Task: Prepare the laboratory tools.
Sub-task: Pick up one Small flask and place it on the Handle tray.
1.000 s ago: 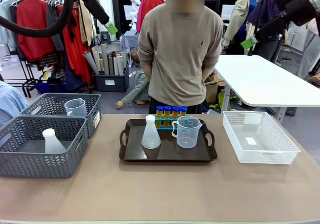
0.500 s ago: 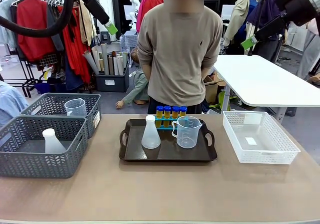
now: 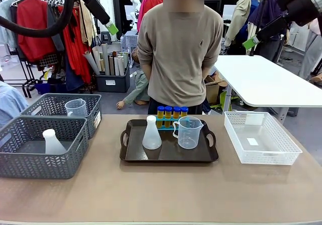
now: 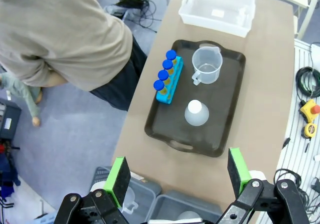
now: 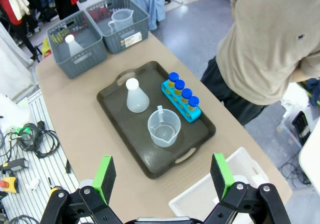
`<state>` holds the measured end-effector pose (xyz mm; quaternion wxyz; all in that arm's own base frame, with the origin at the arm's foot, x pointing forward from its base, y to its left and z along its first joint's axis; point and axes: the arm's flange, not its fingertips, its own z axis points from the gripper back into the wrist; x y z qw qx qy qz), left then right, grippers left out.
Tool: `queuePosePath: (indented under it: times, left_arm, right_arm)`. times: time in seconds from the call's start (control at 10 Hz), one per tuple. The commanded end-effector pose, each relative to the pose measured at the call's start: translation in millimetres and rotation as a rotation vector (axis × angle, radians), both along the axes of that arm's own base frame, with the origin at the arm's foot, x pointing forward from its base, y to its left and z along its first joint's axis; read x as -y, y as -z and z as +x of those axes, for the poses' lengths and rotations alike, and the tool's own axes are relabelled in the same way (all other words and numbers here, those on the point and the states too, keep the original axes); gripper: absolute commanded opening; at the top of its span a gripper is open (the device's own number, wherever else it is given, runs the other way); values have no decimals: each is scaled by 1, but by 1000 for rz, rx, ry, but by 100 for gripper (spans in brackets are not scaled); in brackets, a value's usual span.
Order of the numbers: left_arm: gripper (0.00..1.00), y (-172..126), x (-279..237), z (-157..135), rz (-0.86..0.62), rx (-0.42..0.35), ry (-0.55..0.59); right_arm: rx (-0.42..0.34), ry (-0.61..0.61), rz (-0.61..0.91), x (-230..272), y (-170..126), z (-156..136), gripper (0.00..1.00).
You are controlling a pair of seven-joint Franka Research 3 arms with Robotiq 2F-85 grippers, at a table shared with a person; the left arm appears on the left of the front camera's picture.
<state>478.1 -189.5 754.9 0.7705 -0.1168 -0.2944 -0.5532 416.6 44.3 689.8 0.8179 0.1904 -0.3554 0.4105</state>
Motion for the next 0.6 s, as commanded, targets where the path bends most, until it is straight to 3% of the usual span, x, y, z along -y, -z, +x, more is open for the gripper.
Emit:
queuePosePath:
  times: [0.0, 0.5]
  left_arm:
    - [100, -1, -3, -1, -8, -2, -3]
    - [100, -1, -3, -1, -8, -2, -3]
  right_arm:
    - [4, -9, 23, 0, -2, 0, 100]
    - [4, -9, 23, 0, -2, 0, 100]
